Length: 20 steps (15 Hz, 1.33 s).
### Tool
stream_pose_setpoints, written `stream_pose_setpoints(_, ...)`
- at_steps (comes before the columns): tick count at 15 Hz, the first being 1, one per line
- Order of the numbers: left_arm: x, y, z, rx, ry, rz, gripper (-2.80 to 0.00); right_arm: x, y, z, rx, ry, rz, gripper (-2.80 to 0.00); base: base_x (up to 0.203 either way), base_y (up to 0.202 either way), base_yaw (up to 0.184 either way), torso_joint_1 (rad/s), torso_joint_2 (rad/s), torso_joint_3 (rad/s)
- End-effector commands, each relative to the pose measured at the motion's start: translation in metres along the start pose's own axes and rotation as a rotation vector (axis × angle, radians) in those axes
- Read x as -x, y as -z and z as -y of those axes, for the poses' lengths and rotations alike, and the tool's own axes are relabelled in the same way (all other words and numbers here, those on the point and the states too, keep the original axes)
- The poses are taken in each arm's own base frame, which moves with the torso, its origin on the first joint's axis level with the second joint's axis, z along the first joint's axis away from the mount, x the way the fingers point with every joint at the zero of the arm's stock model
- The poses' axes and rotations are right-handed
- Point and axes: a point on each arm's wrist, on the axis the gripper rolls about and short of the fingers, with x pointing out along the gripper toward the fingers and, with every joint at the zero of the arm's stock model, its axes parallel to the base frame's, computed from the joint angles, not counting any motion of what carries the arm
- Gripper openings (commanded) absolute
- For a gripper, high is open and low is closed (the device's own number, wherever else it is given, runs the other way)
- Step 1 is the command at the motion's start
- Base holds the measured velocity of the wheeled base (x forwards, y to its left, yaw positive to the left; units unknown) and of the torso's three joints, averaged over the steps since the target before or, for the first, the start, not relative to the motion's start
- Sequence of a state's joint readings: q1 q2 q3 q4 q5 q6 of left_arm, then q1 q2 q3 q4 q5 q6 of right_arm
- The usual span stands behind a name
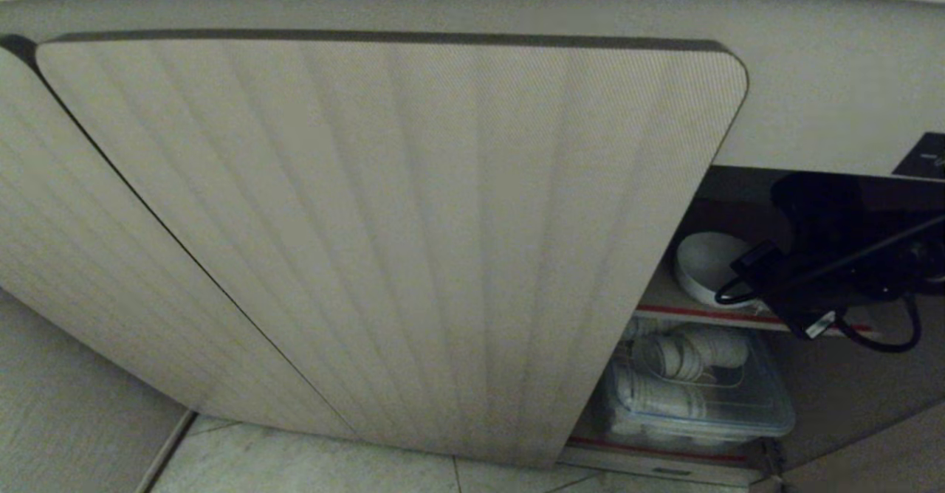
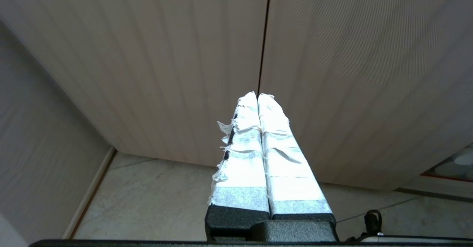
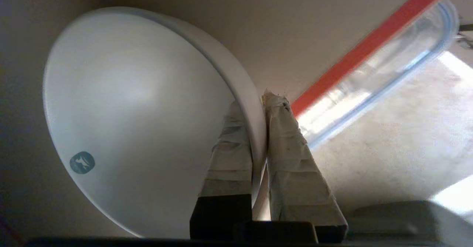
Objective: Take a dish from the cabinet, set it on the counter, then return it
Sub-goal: Put it back into the cabinet
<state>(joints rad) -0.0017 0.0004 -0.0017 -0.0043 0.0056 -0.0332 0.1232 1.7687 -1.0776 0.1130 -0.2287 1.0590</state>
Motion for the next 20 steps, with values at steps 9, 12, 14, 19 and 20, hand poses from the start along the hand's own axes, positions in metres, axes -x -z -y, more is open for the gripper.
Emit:
stream_pose_setpoints(9, 0.0000, 0.0000, 0.0000, 0.001, -0.001, 0.001, -2.80, 0.0026, 0.0114, 0.0155, 0.021, -0.059, 0.036, -2.80, 0.000, 0.000, 0.000, 0.000, 0.00, 0.000)
stream_pose_setpoints(12, 0.0000, 0.0000, 0.0000, 0.001, 0.000, 0.001, -2.80, 0.0020, 0.0115, 0.0154, 0.019, -0.059, 0.036, -2.80, 0.000, 0.000, 0.000, 0.000, 0.00, 0.000)
stream_pose_setpoints(14, 0.0000, 0.0000, 0.0000, 0.001, -0.001, 0.001, -2.80, 0.0016, 0.0114, 0.0152, 0.008, -0.058, 0.037, -2.80, 0.000, 0.000, 0.000, 0.000, 0.00, 0.000)
stream_pose_setpoints(19, 0.0000, 0.0000, 0.0000, 0.001, -0.001, 0.001, -2.80, 0.0011, 0.0108, 0.0137, -0.004, -0.063, 0.039, -2.80, 0.000, 0.000, 0.000, 0.000, 0.00, 0.000)
stream_pose_setpoints(20, 0.0000, -0.0001, 0.0000, 0.001, -0.001, 0.002, -2.80, 0.0009, 0.0099, 0.0120, -0.007, -0.076, 0.047, -2.80, 0.000, 0.000, 0.000, 0.000, 0.00, 0.000)
